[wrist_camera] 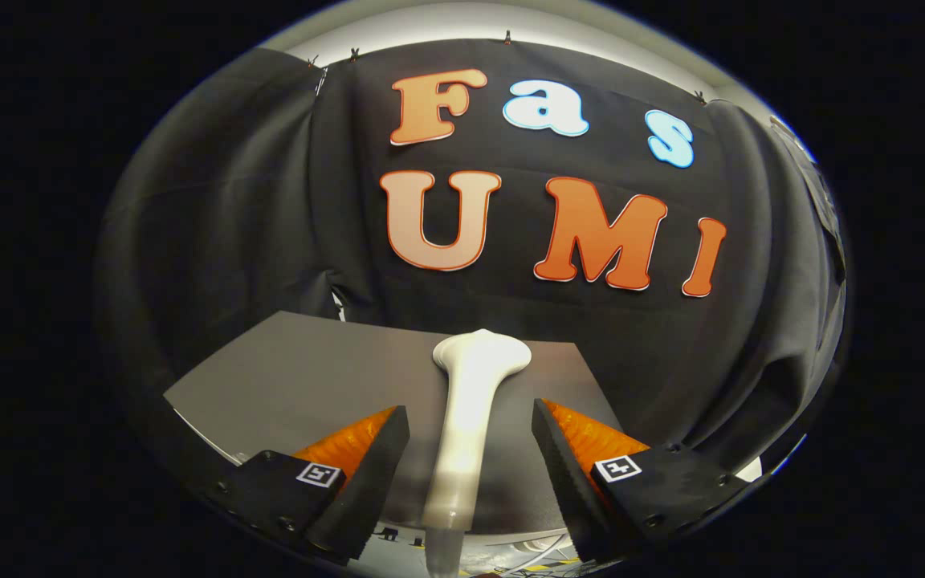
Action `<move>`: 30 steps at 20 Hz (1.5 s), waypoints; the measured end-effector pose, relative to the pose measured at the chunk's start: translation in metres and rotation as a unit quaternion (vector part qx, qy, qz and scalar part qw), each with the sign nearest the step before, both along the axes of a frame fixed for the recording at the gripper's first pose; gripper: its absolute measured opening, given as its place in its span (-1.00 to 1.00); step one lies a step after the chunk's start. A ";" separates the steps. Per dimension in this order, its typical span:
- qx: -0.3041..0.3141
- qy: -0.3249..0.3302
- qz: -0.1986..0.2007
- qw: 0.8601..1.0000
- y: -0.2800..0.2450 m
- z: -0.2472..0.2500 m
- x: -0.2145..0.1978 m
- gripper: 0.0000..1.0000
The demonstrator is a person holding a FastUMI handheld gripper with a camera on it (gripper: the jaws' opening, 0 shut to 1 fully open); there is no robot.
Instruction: Iron the clothes twice with a garment steamer, once on the left side and once on the right side.
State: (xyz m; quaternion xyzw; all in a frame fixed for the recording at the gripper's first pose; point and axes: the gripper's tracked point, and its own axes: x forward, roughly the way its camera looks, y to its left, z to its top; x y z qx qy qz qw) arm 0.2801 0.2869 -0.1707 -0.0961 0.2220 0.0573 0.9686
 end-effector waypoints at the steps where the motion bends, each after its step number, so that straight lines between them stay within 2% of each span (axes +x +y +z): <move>1: -0.003 0.003 -0.004 1.000 0.001 -0.006 0.009 0.97; 8: -0.002 0.050 -0.027 0.998 0.005 -0.051 0.028 0.93; 14: 0.002 0.053 -0.026 0.998 0.008 -0.057 0.034 0.58; 19: 0.029 0.060 -0.034 0.997 0.003 -0.056 0.035 -0.10; 24: 0.031 0.022 -0.002 0.999 0.012 -0.037 0.024 -0.22; 30: 0.054 0.010 0.001 0.999 -0.005 -0.024 0.004 -0.22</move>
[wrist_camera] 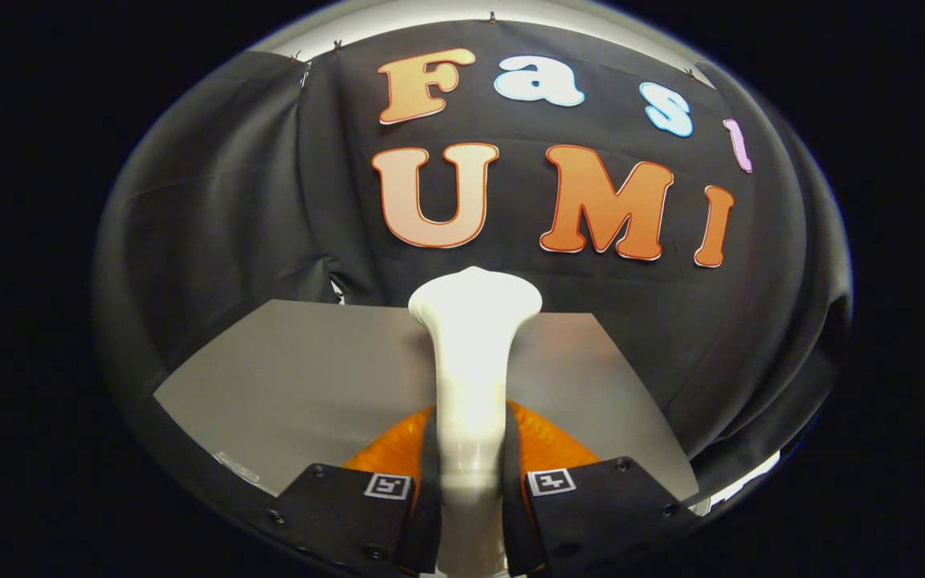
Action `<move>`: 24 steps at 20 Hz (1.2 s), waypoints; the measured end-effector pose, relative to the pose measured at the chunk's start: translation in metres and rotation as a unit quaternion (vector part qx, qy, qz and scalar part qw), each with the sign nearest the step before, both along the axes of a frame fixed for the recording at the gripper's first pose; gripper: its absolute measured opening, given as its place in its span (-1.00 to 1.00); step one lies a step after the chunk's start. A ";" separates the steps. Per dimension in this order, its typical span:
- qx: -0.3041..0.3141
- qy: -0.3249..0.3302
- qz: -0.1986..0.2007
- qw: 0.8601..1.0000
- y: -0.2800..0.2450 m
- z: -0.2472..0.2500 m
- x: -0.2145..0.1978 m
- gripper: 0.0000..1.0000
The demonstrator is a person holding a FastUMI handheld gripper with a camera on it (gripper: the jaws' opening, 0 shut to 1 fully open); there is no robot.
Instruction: Iron the clothes twice with a garment steamer, once on the left side and once on the right side.
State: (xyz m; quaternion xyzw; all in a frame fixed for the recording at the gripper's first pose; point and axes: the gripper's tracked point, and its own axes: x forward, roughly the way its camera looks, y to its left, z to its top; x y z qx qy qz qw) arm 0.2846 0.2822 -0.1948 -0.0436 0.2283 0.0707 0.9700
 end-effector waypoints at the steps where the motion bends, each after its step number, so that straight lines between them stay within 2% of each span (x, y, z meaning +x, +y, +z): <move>1: 0.005 -0.004 0.000 1.000 -0.005 0.007 -0.005 -0.22; 6: 0.022 -0.044 0.013 0.999 -0.029 0.058 -0.038 -0.23; 13: 0.040 -0.129 0.041 0.990 -0.077 0.158 -0.121 -0.23; 18: 0.044 -0.178 0.026 0.983 -0.137 0.212 -0.172 -0.23; 24: 0.048 -0.199 -0.022 0.979 -0.216 0.235 -0.214 -0.23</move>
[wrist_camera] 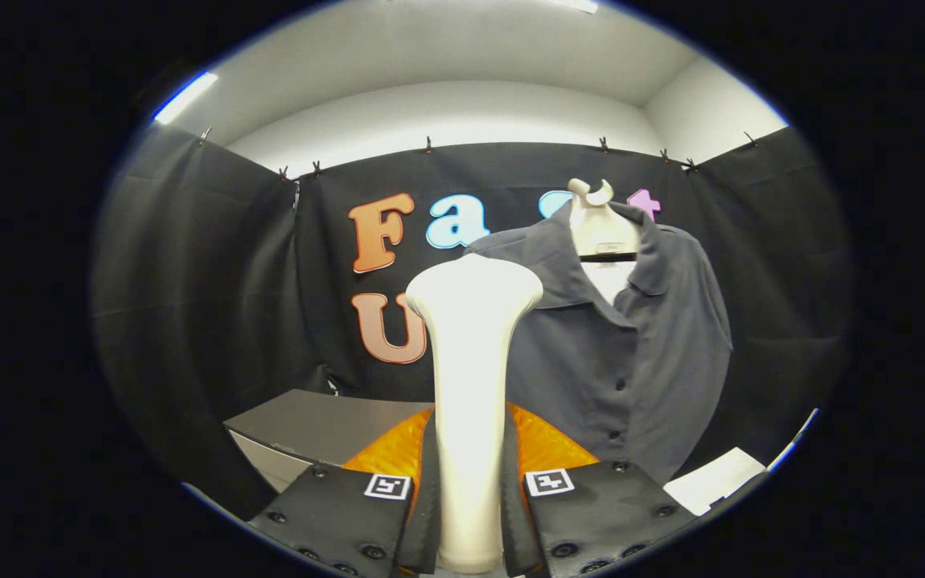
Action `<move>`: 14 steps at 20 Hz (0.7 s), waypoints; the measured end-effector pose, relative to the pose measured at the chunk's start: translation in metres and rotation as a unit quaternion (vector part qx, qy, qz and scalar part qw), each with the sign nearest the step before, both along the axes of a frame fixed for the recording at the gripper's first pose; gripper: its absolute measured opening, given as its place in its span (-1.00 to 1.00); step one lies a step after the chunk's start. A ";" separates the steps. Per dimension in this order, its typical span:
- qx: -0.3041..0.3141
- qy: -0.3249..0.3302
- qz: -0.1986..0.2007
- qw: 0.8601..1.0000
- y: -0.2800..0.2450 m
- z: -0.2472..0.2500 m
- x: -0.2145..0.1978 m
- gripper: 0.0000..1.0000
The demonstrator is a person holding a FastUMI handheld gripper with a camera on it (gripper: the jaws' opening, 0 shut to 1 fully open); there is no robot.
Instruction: Iron the clothes twice with a garment steamer, once on the left side and once on the right side.
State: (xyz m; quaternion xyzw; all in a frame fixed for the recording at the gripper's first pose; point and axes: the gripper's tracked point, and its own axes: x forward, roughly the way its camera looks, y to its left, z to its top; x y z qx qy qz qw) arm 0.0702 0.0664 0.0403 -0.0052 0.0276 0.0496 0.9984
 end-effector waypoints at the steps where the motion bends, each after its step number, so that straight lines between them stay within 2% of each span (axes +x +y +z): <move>1: 0.001 -0.003 -0.009 1.000 -0.013 0.002 -0.004 -0.23; 7: 0.007 -0.013 -0.053 0.999 -0.082 0.006 -0.025 -0.23; 14: 0.015 -0.014 -0.064 0.998 -0.133 0.007 -0.018 -0.23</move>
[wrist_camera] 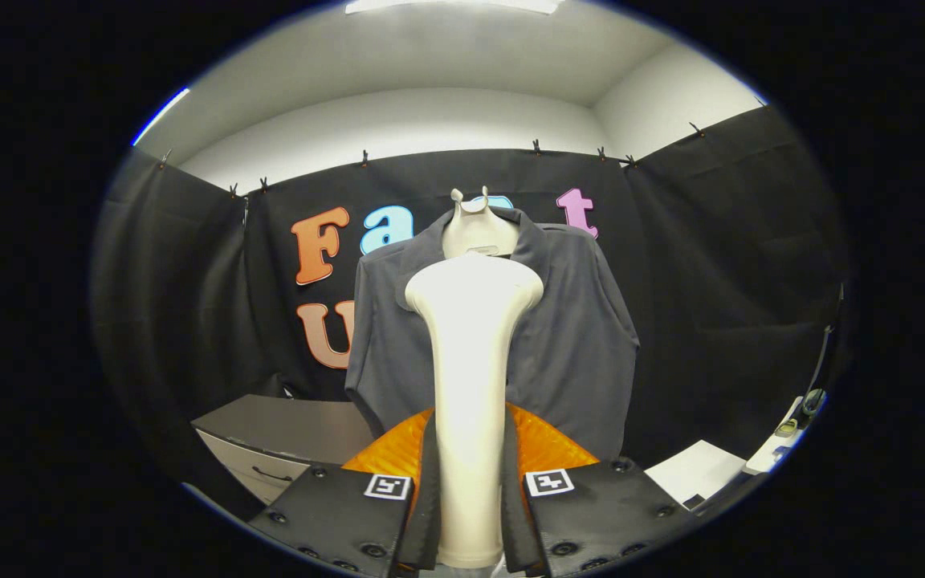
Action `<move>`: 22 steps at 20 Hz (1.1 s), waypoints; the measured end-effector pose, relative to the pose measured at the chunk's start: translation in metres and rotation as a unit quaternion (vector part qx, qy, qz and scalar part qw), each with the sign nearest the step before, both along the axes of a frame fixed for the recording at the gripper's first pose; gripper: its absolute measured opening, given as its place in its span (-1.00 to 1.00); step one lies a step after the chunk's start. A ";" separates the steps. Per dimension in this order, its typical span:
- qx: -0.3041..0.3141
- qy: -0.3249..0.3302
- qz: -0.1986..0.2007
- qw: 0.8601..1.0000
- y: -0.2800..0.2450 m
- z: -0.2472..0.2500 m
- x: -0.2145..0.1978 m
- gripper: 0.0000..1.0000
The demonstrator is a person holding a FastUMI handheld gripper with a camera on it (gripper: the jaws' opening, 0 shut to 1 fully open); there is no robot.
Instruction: Iron the clothes twice with a garment steamer, once on the left side and once on the right side.
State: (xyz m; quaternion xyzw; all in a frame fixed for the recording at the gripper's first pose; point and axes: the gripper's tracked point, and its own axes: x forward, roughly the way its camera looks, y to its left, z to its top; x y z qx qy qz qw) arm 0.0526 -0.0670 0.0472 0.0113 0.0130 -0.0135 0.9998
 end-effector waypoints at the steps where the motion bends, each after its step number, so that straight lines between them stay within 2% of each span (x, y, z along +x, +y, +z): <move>1: -0.002 -0.003 -0.001 1.000 -0.006 0.002 0.005 -0.23; 10: -0.003 -0.010 0.030 0.999 -0.026 0.004 0.060 -0.24; 22: -0.015 -0.013 0.078 0.997 0.030 -0.025 0.114 -0.24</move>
